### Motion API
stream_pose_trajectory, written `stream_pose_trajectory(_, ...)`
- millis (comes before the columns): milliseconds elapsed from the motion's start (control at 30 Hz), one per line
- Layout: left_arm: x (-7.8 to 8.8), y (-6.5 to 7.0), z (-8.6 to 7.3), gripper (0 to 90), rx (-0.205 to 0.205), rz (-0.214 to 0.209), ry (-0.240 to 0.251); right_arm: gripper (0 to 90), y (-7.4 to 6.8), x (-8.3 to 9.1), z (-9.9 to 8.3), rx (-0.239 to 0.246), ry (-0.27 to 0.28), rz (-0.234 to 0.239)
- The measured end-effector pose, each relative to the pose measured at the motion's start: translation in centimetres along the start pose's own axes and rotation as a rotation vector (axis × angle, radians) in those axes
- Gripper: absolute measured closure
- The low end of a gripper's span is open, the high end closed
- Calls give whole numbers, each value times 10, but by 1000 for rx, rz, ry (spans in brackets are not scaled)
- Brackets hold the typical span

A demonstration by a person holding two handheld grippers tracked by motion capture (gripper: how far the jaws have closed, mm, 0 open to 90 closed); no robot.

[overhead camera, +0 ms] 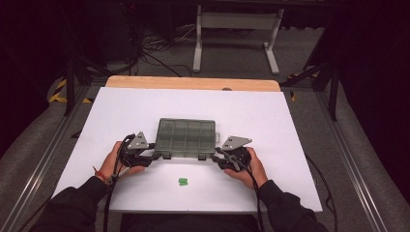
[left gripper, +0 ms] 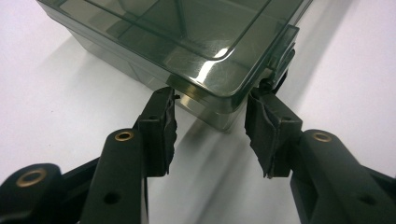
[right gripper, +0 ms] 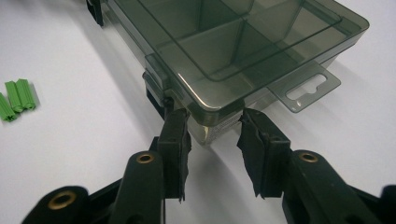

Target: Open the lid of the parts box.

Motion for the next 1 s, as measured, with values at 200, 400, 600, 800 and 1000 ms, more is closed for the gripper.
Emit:
stream_pose_trajectory(200,0,0,0,554,2,0,-3,638,-1,0,0,1,1,-4)
stream_pose_trajectory(400,0,-1,-1,564,5,1,-4,653,-2,1,-1,11,5,-5)
stream_pose_trajectory(600,0,-1,-1,571,8,0,-6,655,-2,2,-1,6,9,0)
stream_pose_trajectory(800,0,-1,-1,580,10,3,-8,658,-1,2,-1,0,14,8)
stream_pose_trajectory(1000,0,-1,-1,593,12,2,-10,657,1,2,-2,-19,20,20)
Point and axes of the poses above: each handheld gripper's, and its own axes: x roughly backward along the jaws, z roughly out of its top, y roughly to its right, the point moved 3 cm from there along -x, roughly forward along the jaws, and after that the axes turned 7 degrees about y, right-handed, at the moved point
